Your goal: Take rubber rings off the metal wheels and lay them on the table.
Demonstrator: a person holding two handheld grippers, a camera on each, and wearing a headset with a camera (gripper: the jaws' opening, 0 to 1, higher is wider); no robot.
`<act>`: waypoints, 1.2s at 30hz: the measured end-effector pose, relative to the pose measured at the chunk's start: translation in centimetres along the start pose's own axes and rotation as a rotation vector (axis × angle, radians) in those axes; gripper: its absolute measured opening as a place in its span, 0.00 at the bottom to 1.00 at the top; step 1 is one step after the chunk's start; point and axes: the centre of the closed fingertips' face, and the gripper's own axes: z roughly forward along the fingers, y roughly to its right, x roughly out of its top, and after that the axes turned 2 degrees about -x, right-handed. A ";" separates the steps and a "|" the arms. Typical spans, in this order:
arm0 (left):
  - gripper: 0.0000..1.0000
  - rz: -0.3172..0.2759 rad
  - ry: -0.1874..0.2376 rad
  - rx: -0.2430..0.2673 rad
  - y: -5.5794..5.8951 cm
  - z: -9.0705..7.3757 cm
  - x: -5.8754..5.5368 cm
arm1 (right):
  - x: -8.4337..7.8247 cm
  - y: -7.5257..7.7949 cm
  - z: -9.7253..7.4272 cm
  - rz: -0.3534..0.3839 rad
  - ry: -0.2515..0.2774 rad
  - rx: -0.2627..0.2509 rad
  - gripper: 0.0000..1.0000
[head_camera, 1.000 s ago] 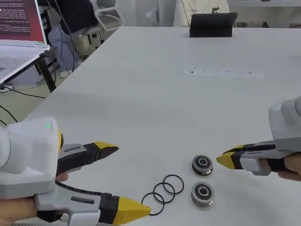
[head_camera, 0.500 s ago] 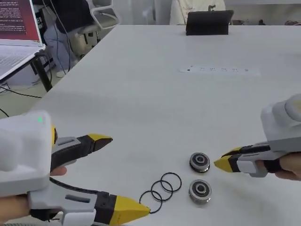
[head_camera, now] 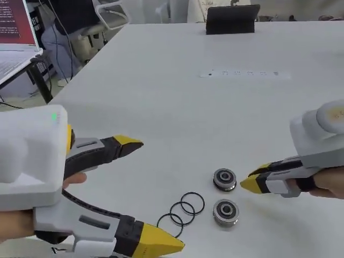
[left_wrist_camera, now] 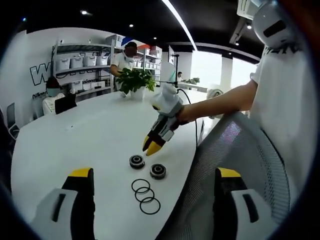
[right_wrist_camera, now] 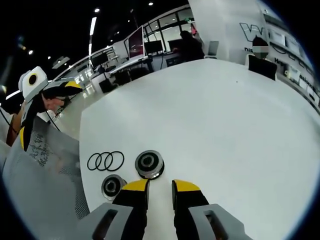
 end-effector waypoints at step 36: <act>0.91 0.171 0.041 -0.098 -4.6 7.2 5.6 | -0.1 -1.0 1.3 -0.096 0.025 0.035 0.31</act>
